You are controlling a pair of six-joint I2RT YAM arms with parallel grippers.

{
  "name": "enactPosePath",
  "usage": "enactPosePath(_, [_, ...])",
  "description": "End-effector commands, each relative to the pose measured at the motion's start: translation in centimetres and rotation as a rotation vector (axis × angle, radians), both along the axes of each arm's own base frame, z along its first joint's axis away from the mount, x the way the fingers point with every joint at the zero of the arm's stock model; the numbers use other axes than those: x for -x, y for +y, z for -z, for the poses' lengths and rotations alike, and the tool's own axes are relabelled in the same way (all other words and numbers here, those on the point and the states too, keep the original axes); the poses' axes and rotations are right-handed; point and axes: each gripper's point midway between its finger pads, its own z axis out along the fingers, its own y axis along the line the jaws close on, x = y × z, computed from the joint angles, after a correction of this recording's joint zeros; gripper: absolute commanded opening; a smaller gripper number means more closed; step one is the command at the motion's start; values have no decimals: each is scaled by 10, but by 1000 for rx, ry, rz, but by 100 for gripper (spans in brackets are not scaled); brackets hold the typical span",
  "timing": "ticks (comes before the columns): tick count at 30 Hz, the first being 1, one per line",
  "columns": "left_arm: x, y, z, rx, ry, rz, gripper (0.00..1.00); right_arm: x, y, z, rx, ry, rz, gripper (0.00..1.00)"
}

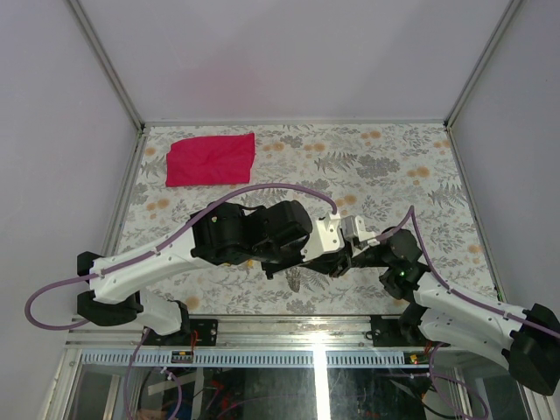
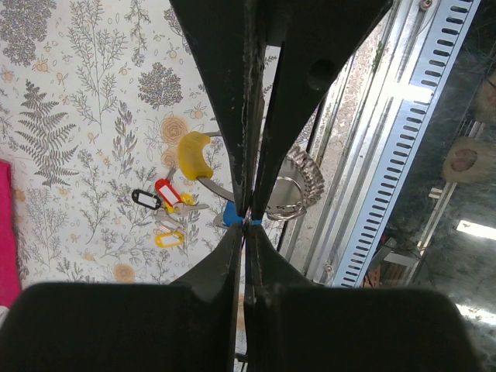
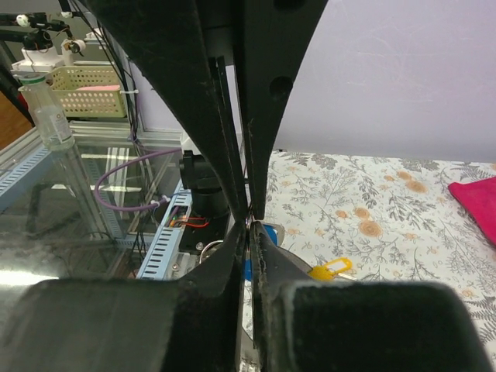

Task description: Put the keys on the keyring

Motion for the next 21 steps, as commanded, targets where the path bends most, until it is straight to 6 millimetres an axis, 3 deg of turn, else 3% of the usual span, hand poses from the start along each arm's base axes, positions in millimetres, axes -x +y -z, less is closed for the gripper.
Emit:
enactPosePath(1, [2, -7, -21, 96, -32, 31, 0, 2, 1, -27, -70, -44, -13, 3])
enactPosePath(5, [1, -8, -32, 160, -53, 31, 2, 2, 1, -30, -75, -26, -7, 0])
enactPosePath(13, [7, -8, -54, 334, -74, 38, 23, 7, -9, -50, -110, -64, 13, 0])
enactPosePath(21, [22, -11, -87, 637, -66, 53, 26, 22, -23, -79, -164, -90, -7, 0])
